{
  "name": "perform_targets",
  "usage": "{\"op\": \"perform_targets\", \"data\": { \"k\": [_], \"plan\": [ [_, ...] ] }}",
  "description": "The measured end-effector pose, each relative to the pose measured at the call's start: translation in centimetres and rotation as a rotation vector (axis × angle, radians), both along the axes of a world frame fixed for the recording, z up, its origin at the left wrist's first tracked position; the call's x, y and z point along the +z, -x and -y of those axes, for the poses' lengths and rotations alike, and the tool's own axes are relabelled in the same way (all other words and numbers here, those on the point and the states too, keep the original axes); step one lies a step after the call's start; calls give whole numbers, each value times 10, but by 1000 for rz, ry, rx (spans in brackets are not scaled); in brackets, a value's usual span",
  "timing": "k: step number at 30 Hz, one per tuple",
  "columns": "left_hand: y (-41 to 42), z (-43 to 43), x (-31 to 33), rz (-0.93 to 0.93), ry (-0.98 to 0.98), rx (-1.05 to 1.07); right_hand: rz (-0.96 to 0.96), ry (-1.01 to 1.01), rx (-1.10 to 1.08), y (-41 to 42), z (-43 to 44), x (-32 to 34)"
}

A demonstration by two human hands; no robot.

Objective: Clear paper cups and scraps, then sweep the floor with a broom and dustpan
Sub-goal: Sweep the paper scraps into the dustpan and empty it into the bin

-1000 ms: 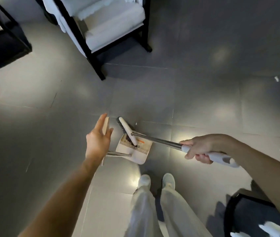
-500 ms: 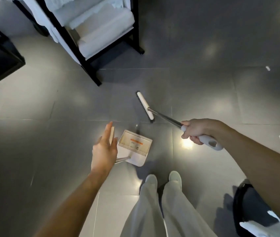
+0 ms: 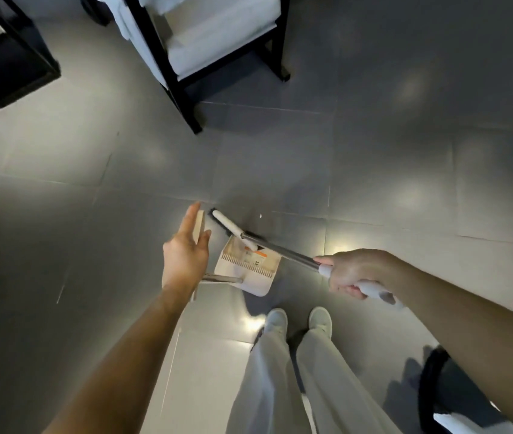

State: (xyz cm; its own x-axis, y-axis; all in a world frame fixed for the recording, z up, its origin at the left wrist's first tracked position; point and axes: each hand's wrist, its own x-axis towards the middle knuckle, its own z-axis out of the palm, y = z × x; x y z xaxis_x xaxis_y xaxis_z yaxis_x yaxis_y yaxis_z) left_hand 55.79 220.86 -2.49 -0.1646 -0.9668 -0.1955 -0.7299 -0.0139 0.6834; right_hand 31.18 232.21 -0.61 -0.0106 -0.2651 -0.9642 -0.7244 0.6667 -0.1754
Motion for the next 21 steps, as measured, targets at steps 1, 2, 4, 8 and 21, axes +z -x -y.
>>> {"op": "perform_targets", "data": {
  "k": [1, 2, 4, 8, 21],
  "plan": [
    [-1, -1, 1, -3, -5, -3, -3, -2, -9, 10, -1, 5],
    [-2, -2, 2, -5, -11, -7, -4, 5, -40, 19, -3, 10],
    [-2, -4, 4, 0, -17, -14, 6, 34, -139, 35, -5, 19],
    [0, -1, 6, -11, -43, -12, -53, 110, -206, 40, 0, 19],
    [10, 15, -1, -4, -16, 12, -60, 0, 0, -13, -5, -8]
  ]
}}
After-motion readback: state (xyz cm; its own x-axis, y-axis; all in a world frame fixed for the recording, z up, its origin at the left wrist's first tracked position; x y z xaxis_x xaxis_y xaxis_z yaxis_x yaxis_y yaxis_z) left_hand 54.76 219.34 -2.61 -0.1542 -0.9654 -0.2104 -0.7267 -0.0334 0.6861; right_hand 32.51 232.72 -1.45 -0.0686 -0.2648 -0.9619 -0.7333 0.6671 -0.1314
